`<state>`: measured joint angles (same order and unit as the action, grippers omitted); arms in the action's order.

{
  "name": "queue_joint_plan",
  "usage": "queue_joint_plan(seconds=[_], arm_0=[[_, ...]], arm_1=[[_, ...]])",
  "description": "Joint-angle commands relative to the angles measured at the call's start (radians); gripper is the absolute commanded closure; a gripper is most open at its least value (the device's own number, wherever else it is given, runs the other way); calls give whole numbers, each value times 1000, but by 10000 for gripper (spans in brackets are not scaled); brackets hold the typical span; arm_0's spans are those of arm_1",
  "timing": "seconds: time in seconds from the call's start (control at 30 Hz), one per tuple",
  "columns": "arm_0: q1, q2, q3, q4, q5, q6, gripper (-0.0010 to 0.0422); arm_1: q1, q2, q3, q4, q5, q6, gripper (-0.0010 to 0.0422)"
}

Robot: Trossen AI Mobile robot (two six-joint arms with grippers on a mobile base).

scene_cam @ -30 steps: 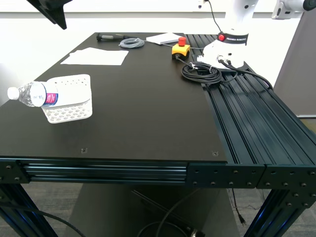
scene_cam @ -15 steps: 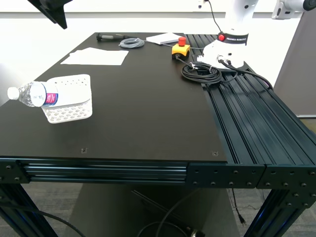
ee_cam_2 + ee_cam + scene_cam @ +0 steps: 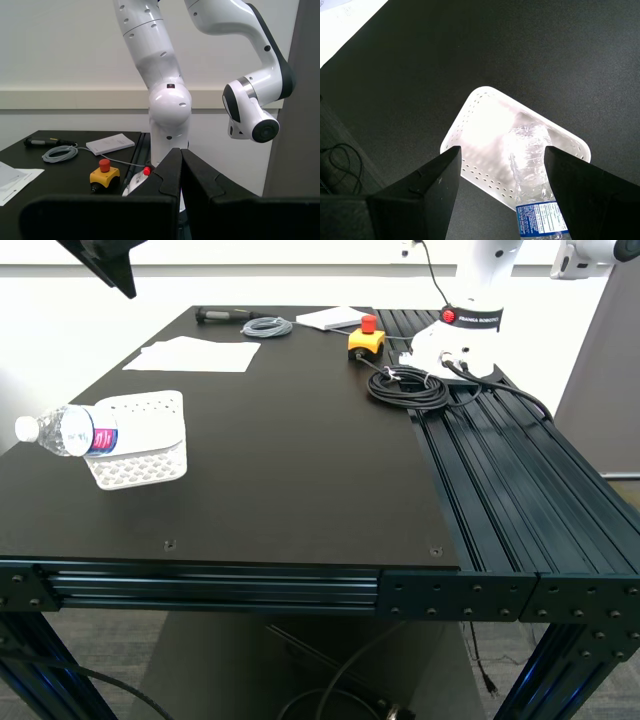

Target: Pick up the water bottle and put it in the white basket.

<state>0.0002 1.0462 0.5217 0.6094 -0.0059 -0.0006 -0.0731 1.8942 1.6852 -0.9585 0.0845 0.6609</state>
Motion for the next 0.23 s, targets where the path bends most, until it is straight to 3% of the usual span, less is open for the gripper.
queue_joint_plan(seconds=[0.03,0.23], arm_0=[[1,0,2,3,0,0,412],[1,0,2,3,0,0,412]], arm_1=[[0,-1,1,2,2,5,188],[0,-1,1,5,1,5,188]])
